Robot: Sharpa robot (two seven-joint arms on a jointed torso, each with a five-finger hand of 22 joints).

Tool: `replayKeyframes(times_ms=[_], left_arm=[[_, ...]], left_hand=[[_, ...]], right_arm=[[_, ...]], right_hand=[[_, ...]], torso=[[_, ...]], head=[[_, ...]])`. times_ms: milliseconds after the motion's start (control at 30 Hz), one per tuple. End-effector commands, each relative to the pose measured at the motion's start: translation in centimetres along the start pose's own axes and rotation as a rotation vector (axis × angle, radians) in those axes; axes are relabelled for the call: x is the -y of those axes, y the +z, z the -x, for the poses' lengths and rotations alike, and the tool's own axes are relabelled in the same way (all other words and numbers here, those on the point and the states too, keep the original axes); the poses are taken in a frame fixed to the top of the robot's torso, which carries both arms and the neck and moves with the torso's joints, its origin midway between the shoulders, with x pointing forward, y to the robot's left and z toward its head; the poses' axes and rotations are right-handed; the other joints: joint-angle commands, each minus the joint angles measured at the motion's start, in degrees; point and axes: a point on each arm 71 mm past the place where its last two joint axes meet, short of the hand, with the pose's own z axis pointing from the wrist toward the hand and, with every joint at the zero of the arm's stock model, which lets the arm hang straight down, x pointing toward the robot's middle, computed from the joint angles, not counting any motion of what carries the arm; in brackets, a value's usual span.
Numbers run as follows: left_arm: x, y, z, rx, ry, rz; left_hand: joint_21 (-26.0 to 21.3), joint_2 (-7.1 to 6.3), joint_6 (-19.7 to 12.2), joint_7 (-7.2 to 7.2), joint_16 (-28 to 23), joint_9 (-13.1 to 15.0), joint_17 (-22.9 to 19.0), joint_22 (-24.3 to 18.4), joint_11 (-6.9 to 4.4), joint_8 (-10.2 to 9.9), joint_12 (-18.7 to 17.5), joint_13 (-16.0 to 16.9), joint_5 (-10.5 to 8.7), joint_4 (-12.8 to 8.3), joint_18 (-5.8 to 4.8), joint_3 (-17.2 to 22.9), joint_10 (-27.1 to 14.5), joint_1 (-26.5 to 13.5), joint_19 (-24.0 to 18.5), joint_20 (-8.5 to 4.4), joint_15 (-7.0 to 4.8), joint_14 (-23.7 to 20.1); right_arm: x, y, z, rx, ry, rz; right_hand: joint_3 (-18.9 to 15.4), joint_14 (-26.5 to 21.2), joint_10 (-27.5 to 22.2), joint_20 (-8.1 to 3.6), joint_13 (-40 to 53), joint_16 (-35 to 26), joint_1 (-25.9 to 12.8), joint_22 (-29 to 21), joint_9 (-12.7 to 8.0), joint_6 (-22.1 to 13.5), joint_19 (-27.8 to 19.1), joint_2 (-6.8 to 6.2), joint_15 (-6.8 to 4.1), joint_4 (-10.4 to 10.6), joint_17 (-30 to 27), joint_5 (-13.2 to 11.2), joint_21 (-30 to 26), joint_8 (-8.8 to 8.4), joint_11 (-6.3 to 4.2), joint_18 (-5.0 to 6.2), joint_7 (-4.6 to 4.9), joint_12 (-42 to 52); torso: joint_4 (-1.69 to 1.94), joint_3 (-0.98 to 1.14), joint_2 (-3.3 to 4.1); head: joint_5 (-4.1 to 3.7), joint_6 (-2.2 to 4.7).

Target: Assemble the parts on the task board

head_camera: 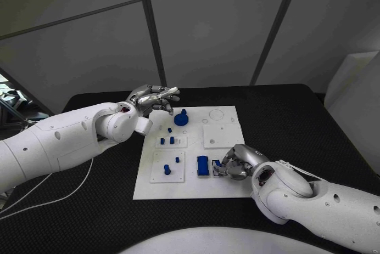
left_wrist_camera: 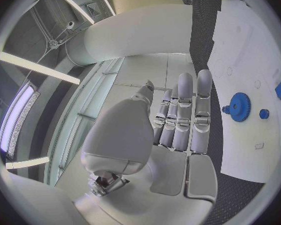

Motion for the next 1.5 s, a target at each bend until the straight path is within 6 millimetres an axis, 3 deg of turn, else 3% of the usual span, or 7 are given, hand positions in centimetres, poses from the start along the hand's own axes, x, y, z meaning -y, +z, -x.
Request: replayKeyframes(times_ms=[33,400,567,800,1100,1333,1500], left_arm=[[0.11,0.03,-0.11,-0.013,-0.006,0.000],[0.11,0.05,-0.11,-0.013,-0.006,0.000],[0.10,0.06,-0.12,-0.013,-0.006,0.000],[0.10,0.04,-0.07,-0.012,-0.006,0.001],[0.10,-0.01,0.01,-0.010,-0.005,0.002],[0.09,0.01,0.00,-0.010,-0.006,0.002],[0.08,0.04,-0.04,-0.012,-0.006,0.003]], left_hand=[[-0.3,0.37,-0.3,-0.11,-0.2,0.0,-0.1,-0.1,-0.05,0.3,0.4,0.0,0.08,0.0,2.34,-0.3,-0.5,0.3,0.3,0.23,0.25,-0.2],[-0.3,0.37,-0.3,-0.11,-0.2,0.0,-0.1,-0.1,-0.05,0.3,0.4,0.0,0.08,0.0,2.34,-0.3,-0.5,0.3,0.3,0.23,0.25,-0.2],[-0.3,0.37,-0.3,-0.11,-0.2,0.0,-0.1,-0.1,-0.05,0.3,0.4,0.0,0.08,0.0,2.34,-0.3,-0.5,0.3,0.3,0.23,0.25,-0.2],[-0.3,0.40,-0.4,-0.09,-0.2,0.0,-0.1,-0.1,-0.03,0.4,0.4,0.0,0.08,0.0,2.34,-0.4,-0.6,0.3,0.3,0.25,0.27,-0.2],[-0.3,0.40,-0.4,-0.09,-0.2,0.0,-0.1,-0.1,-0.03,0.4,0.4,0.0,0.08,0.0,2.34,-0.4,-0.6,0.3,0.3,0.25,0.27,-0.2],[-0.3,0.40,-0.4,-0.09,-0.2,0.0,-0.1,-0.1,-0.03,0.4,0.4,0.0,0.08,0.0,2.34,-0.4,-0.6,0.3,0.3,0.25,0.27,-0.2],[-0.3,0.40,-0.4,-0.09,-0.2,0.0,-0.1,-0.1,-0.03,0.4,0.4,0.0,0.08,0.0,2.34,-0.4,-0.6,0.3,0.3,0.25,0.27,-0.2]], right_arm=[[-0.23,-0.03,-0.06,0.000,-0.010,0.012],[-0.70,-0.25,0.02,0.013,0.003,0.039],[-0.79,-0.32,0.16,0.031,0.013,0.049],[-0.70,-0.34,0.45,0.064,0.036,0.053],[-0.44,-0.37,0.54,0.066,0.031,0.045],[-0.27,-0.40,0.53,0.055,0.000,0.039],[-0.27,-0.37,0.35,0.033,-0.023,0.034]], right_hand=[[-1.3,4.5,0.4,-0.37,5.6,-0.3,-0.6,14.0,0.2,0.1,4.6,-0.01,-0.34,0.7,7.9,1.2,0.0,0.31,-0.26,-0.81,0.03,-0.3],[-4.5,4.6,0.5,-0.38,5.7,-0.3,-1.3,14.0,0.4,0.1,4.7,0.29,-0.33,3.3,8.0,0.3,0.0,0.47,-0.26,-0.83,0.00,-0.2],[-7.6,4.6,0.5,-0.39,5.6,-0.3,-1.8,14.0,0.7,0.1,4.7,0.48,-0.36,5.9,8.0,-4.9,0.1,0.64,-0.29,-0.83,-0.08,-0.4],[-12.2,4.5,0.1,-0.33,4.9,-0.6,-2.7,14.0,0.9,-0.2,4.6,1.73,-0.30,6.5,7.6,-11.6,-0.1,0.71,-0.21,-0.80,0.00,-1.6],[-12.7,4.5,0.0,-0.32,4.7,-0.7,-2.2,13.9,1.0,-0.3,4.6,2.31,-0.29,6.4,7.4,-11.4,-0.1,0.74,-0.20,-0.79,-0.01,-1.9],[-12.1,4.5,0.0,-0.45,4.6,-0.7,5.3,13.9,1.3,-0.1,4.6,3.73,-0.51,3.6,7.4,-8.7,-0.1,1.07,-0.48,-0.78,-0.28,-2.1],[-11.7,4.5,0.2,-0.62,4.9,-0.7,8.3,13.9,1.4,0.3,4.6,4.38,-0.69,2.3,7.6,-9.1,-0.1,1.40,-0.71,-0.78,-0.55,-1.7]], torso=[[-0.02,0.03,0.03],[-0.08,0.05,0.03],[-0.05,0.04,0.01],[-0.07,0.02,0.03],[-0.05,0.04,0.00],[-0.04,0.06,0.00],[-0.03,0.03,0.03]], head=[[0.02,-0.01],[0.24,-0.08],[0.23,-0.08],[0.30,0.04],[0.31,-0.02],[0.22,-0.01],[0.16,0.02]])
